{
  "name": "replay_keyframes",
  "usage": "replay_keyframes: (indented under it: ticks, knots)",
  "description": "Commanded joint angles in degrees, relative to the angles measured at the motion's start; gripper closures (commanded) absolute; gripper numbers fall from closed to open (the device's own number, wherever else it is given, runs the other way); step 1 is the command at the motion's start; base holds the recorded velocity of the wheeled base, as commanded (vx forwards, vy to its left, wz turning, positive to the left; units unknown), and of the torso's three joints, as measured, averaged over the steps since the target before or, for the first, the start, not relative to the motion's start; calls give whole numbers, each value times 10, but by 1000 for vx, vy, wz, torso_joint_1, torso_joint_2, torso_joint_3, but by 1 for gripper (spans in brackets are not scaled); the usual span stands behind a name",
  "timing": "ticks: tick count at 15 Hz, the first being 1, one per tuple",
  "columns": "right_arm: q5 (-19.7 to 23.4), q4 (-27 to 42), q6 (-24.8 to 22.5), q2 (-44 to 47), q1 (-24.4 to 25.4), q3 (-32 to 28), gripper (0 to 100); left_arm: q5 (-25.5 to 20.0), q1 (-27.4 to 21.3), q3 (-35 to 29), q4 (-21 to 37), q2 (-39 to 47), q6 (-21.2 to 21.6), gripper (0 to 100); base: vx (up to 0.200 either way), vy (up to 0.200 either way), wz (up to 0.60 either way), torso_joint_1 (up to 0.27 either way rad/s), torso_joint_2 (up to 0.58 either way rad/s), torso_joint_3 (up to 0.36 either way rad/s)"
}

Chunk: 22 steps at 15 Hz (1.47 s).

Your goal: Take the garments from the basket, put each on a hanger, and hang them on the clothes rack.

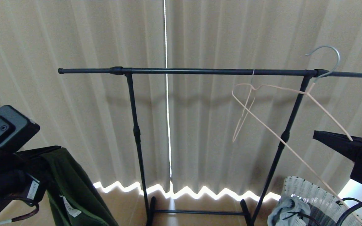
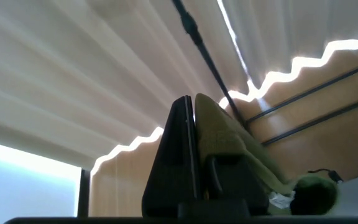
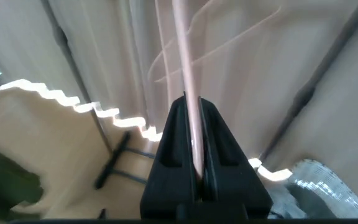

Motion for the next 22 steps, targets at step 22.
replay_keyframes:
  ticks: [22]
  knots:
    - [95, -11, 73, 56, 291, 2, 100, 208, -91, -276, 0, 301, -153, 100, 0, 0, 0, 0, 0, 0]
